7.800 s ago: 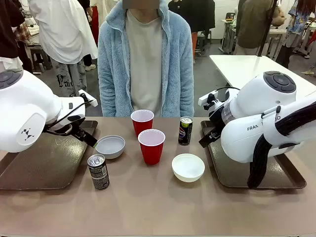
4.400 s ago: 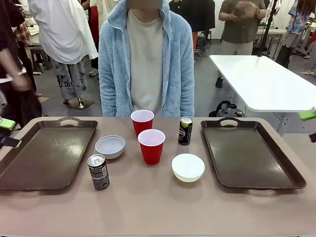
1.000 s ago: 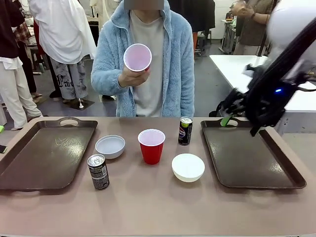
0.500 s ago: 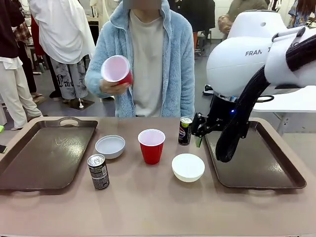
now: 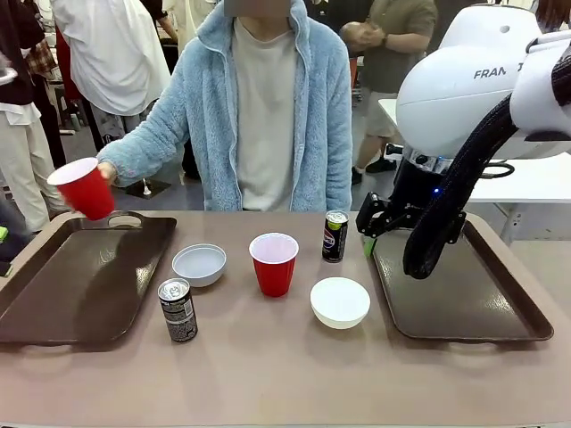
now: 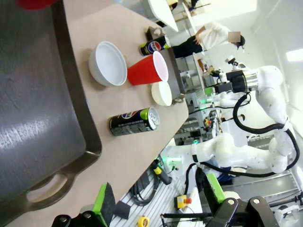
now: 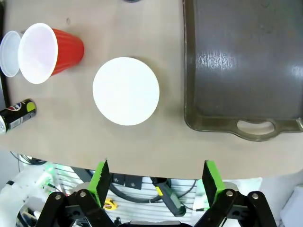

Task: Prepare tableware on both trays.
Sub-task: Pick up a Picnic Bowl from the table and place it on a Handle tray.

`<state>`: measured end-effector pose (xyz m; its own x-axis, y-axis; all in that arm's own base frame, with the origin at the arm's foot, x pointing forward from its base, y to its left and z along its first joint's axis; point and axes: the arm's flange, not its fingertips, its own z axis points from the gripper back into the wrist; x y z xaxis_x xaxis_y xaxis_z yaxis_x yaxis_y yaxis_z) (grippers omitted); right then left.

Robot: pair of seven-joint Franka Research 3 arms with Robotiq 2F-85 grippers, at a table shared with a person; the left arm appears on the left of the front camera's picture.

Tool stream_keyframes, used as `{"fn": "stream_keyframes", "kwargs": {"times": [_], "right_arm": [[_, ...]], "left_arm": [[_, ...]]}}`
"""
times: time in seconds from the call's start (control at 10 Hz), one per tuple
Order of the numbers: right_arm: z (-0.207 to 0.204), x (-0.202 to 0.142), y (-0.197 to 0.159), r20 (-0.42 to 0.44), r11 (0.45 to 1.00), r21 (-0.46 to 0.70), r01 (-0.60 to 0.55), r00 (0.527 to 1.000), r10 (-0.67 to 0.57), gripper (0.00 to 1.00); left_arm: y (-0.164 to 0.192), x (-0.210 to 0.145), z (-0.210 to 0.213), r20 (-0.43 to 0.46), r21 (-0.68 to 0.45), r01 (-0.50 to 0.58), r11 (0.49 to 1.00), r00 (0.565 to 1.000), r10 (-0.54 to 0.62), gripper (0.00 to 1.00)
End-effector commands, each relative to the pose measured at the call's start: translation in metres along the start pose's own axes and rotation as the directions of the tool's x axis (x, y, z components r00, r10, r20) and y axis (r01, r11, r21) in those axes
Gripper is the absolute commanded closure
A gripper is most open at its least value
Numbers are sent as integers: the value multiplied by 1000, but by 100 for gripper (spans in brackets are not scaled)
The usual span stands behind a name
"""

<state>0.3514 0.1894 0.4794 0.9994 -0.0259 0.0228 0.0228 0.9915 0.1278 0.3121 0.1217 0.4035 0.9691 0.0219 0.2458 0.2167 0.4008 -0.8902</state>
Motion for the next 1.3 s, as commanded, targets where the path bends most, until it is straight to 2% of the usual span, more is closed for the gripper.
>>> {"fn": "stream_keyframes", "kwargs": {"times": [0.0, 0.2, 0.8, 1.2], "right_arm": [[-14, 20, 4, 23, 999, 28, 30, 999, -30, 0], [-32, 47, 15, 73, 998, 30, 48, 996, -50, 0], [-106, 57, 32, -31, 991, -118, -61, 998, 57, 0], [-132, 67, 39, -91, 990, -108, -90, 993, 80, 0]], "left_arm": [[0, 0, 2, 8, -9, 4, 1000, 1000, -4, 0], [0, 0, 2, 8, -9, 4, 1000, 1000, -4, 0], [0, 0, 2, 8, -9, 4, 1000, 1000, -4, 0], [0, 0, 2, 8, -9, 4, 1000, 1000, -4, 0]]}}
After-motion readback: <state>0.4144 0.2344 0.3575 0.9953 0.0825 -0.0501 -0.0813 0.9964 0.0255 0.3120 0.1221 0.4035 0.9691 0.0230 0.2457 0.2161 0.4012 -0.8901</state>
